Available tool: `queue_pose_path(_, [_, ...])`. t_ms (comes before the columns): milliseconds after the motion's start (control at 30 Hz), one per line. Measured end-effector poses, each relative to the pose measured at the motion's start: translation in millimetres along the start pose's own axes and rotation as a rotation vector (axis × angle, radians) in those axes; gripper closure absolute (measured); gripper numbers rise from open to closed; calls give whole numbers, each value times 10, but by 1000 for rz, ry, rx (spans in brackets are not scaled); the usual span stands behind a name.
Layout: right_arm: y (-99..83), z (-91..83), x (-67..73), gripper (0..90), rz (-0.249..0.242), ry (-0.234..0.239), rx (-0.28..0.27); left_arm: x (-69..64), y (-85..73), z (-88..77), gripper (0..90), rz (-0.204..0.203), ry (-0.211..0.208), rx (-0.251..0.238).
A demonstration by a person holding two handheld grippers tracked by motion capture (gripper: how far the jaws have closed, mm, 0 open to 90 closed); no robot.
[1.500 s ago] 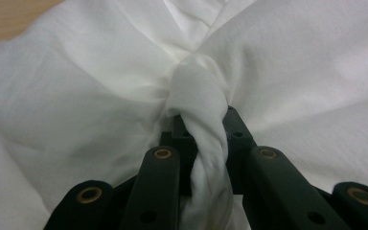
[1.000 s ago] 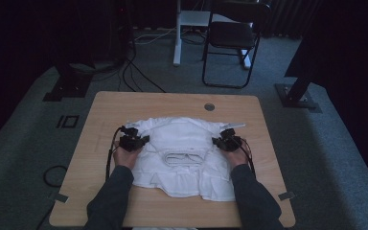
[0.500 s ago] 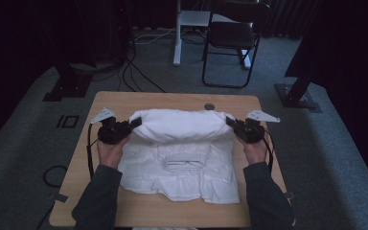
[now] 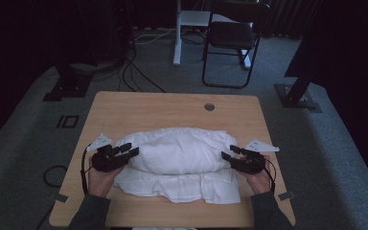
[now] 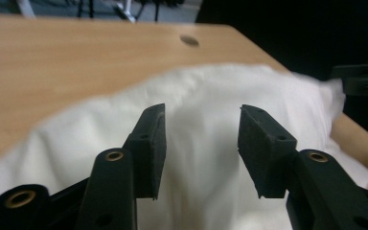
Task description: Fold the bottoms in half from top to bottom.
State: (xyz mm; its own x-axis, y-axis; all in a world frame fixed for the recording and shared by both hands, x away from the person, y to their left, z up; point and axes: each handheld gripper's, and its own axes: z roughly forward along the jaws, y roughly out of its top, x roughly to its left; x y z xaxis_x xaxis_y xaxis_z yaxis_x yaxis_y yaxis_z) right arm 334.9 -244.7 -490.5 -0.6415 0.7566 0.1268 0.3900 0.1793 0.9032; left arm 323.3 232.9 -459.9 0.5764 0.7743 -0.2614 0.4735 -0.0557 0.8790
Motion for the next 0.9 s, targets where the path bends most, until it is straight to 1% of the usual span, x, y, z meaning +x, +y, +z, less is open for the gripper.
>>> queue_pose_path(33, [0,0,0,436,0,0,0,0,0,0,531,0,0,0])
queue_pose_path(67, [87,-17,18,437,-6,-1,-27,-66,152,77,531,17,23,-4])
queue_pose_path(100, [285,27,100,460,-36,-30,-38,-114,215,129,543,21,29,-4])
queue_pose_path(167, [417,159,199,498,-64,-69,-15,-228,309,273,566,38,25,15])
queue_pose_path(233, [490,361,281,508,-77,-94,30,-343,348,469,585,66,36,64])
queue_pose_path(300, [505,584,341,516,-91,-97,78,-445,327,667,597,78,41,122])
queue_pose_path(367, [477,775,377,521,-82,-95,121,-521,258,825,600,98,27,169])
queue_pose_path(433, [415,902,401,523,-67,-90,158,-544,138,961,611,95,20,229])
queue_pose_path(467, [372,941,417,526,-63,-87,174,-539,66,1002,623,94,24,253])
queue_pose_path(500, [321,965,432,528,-63,-78,189,-534,-9,1025,628,92,23,274])
queue_pose_path(567, [201,972,479,533,-69,-73,217,-515,-162,1033,639,85,16,300])
queue_pose_path(633, [62,955,513,537,-61,-67,243,-500,-291,1020,648,99,22,326])
queue_pose_path(667, [-7,944,520,537,-60,-59,254,-501,-337,1003,648,101,21,331])
queue_pose_path(700, [-66,927,527,537,-56,-54,257,-500,-365,975,647,105,18,328])
queue_pose_path(733, [-107,900,529,537,-53,-49,251,-508,-377,930,639,104,14,314])
queue_pose_path(800, [-132,825,527,534,-41,-52,240,-529,-382,808,593,114,14,267])
queue_pose_path(833, [-132,782,533,534,-36,-59,231,-534,-392,748,584,119,23,255])
queue_pose_path(867, [-136,738,542,534,-33,-69,220,-536,-418,692,580,124,41,245])
queue_pose_path(900, [-148,701,549,536,-42,-84,213,-529,-456,640,579,130,57,234])
